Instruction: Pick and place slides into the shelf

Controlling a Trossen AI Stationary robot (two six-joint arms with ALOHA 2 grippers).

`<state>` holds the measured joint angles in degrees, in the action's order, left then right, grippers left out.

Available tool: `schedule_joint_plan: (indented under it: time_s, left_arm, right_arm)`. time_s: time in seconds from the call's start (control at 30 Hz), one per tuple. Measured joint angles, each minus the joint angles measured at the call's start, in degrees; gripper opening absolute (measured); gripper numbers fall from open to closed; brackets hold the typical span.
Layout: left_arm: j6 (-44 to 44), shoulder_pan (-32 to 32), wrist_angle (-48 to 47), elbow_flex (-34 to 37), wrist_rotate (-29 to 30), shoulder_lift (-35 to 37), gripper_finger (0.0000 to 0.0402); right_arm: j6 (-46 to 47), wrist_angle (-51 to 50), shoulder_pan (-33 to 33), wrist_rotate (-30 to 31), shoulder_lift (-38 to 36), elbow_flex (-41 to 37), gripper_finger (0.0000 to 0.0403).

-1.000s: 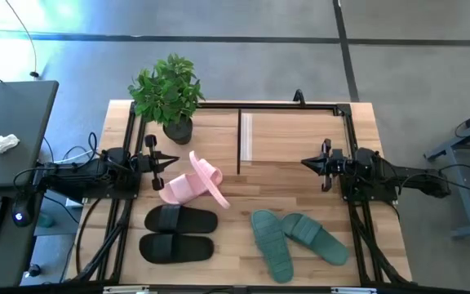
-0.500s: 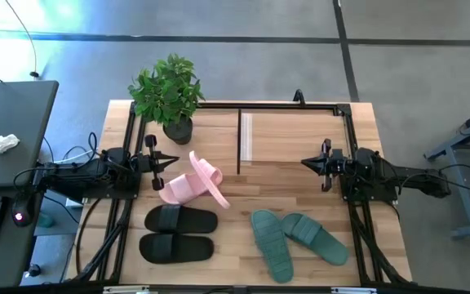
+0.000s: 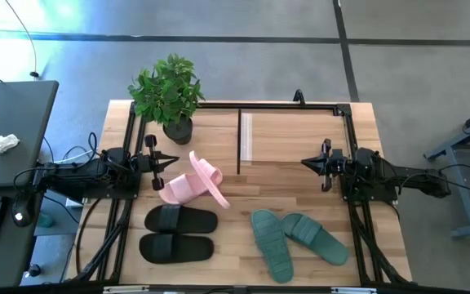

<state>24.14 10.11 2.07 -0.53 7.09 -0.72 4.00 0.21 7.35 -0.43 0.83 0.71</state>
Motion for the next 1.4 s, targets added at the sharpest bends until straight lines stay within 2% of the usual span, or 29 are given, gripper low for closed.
schedule_joint_plan:
  time_s: [0.4,0.5,0.73,0.9,0.97,1.03,1.1,1.17,1.33,1.4]
  left_arm:
    - [-0.4,0.0,0.2,0.0,0.0,0.0,0.0001]
    - [-1.8,0.0,1.5,0.0,-0.2,0.0,0.0001]
    - [-13.3,0.0,5.4,0.0,-0.8,0.0,0.0001]
    - [-14.4,0.0,6.2,0.0,-0.3,0.0,0.0001]
    - [-14.6,0.0,6.2,0.0,-0.3,0.0,0.0001]
    - [-15.7,0.0,5.9,0.0,-0.3,0.0,0.0001]
    - [-16.4,0.0,5.9,0.0,-0.3,0.0,0.0001]
    - [-17.1,0.0,5.8,0.0,-0.3,0.0,0.0001]
    - [-17.1,0.0,5.6,0.0,-0.9,0.0,0.0001]
    - [-17.1,0.0,5.5,0.0,-1.4,0.0,0.0001]
  right_arm:
    - [0.0,0.2,0.0,0.1,0.0,0.0,0.0000]
    - [1.4,2.9,0.0,0.4,0.0,0.0,0.0000]
    - [18.6,21.4,0.0,1.5,0.0,0.0,0.0000]
    - [27.0,40.0,0.0,-0.2,0.0,0.0,0.0000]
    - [30.7,47.8,0.0,-2.5,0.0,0.0,0.0000]
    - [31.8,51.4,0.0,-8.1,0.0,0.8,0.0000]
    - [31.8,50.6,0.0,-15.1,0.0,3.4,0.0000]
    - [31.9,46.7,0.0,-19.7,0.6,6.8,0.0000]
    - [30.7,34.5,0.0,-21.8,5.9,18.7,0.0000]
    - [29.2,29.6,0.0,-24.8,9.5,24.0,0.0000]
